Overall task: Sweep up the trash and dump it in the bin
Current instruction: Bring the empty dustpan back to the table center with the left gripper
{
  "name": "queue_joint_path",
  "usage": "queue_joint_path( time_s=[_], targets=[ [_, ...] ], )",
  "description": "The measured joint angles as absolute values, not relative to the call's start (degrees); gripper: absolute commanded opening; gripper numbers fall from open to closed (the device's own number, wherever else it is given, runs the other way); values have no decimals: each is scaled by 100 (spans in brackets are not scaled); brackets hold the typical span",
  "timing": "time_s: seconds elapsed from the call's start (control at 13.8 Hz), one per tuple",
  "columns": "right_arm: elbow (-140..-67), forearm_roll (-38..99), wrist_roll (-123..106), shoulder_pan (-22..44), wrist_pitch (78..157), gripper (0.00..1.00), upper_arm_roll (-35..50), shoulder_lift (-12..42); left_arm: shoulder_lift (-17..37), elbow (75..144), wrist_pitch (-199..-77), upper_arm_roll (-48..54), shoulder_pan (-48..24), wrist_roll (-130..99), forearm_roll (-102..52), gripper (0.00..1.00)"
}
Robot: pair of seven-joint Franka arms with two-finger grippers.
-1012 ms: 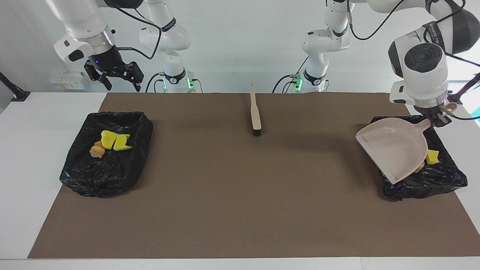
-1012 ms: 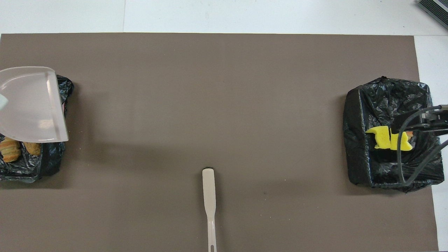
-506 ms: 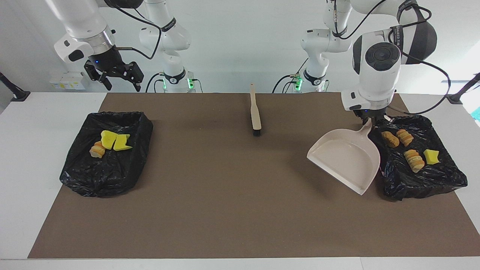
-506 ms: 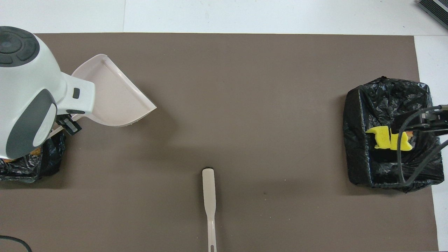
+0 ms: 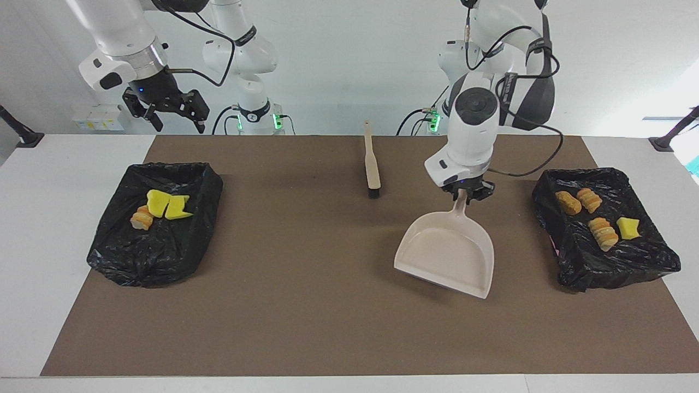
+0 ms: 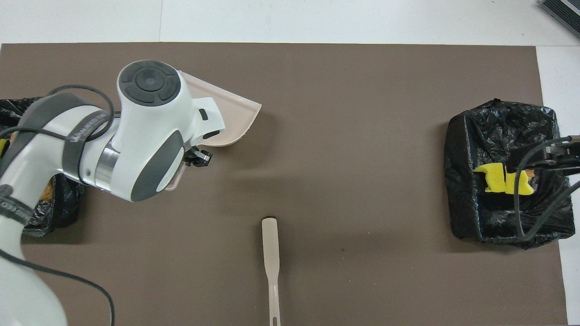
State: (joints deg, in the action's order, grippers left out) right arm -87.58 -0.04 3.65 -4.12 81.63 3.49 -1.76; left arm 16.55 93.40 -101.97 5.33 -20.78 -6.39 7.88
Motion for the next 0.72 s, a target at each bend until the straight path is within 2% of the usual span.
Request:
queue_joint_path(
  time_s=[0.72],
  targets=[
    [-8758, -4, 365, -412, 8163, 100, 349, -176, 2234, 8829, -11394, 533, -2552, -2955, -38, 0]
  ],
)
